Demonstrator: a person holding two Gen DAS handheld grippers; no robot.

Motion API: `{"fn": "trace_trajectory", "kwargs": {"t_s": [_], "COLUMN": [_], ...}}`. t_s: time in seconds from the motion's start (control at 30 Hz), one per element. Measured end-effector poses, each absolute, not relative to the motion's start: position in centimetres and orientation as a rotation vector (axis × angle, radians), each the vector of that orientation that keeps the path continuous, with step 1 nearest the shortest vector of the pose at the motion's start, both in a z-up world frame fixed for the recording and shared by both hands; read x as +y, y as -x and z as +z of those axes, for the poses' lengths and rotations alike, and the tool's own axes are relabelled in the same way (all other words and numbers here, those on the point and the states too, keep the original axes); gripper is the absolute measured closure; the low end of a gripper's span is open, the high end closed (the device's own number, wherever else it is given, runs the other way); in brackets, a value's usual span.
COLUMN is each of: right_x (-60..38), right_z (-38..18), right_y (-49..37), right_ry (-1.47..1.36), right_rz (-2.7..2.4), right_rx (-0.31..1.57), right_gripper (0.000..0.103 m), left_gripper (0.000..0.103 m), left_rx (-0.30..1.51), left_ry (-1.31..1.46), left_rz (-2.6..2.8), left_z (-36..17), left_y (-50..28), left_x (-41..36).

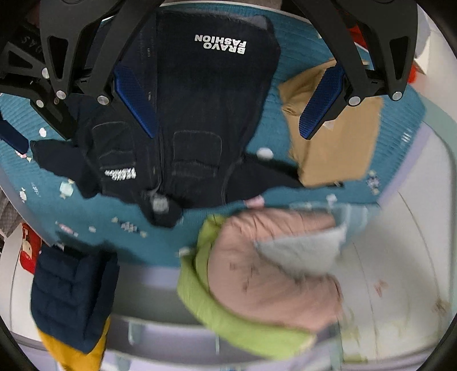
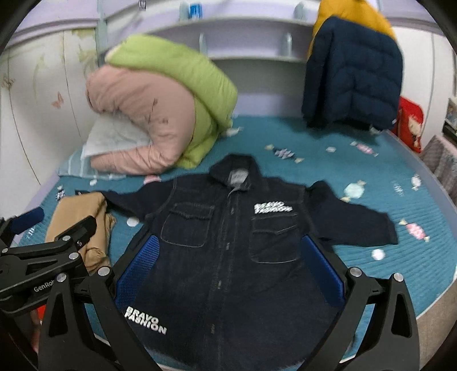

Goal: Fold large clothes
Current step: 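Move both grippers over the dark denim shirt lying flat, then grasp the shirt sleeve with the left gripper and lift it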

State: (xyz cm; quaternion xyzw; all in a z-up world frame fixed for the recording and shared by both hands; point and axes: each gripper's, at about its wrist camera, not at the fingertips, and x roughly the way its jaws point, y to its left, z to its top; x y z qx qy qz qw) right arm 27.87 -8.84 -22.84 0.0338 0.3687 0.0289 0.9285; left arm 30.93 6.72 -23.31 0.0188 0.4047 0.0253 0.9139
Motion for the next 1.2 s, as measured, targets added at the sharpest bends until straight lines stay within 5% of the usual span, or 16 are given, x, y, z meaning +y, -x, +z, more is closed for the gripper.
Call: {"fn": "trace_trajectory", "kwargs": {"t_s": [0.27, 0.8, 1.13, 1.17, 1.2], "right_x": [-4.4, 1.7, 3.2, 3.3, 3.4], "right_z": [-28.9, -36.7, -38.4, -38.5, -38.5], "right_y": [-37.2, -47.0, -48.5, -48.6, -48.7], "right_ry": [-0.119, -0.075, -0.087, -0.087, -0.088], "right_rz": [0.133, 0.225, 0.232, 0.231, 0.231], "right_rx": [0.836, 0.977, 1.015, 1.016, 1.016], "right_gripper": [0.007, 0.008, 0.008, 0.008, 0.008], "left_gripper": [0.004, 0.004, 0.005, 0.006, 0.019], "left_rx": [1.017, 1.191, 1.301, 1.297, 1.297], "left_ry": [0.049, 0.506, 0.594, 0.596, 0.593], "left_rz": [0.028, 0.243, 0.286, 0.292, 0.298], "left_z": [-29.9, -34.2, -38.9, -39.1, -39.2], "left_y": [-39.3, -54.2, -58.3, -58.6, -58.8], "left_x": [13.3, 36.1, 38.6, 38.6, 38.6]}}
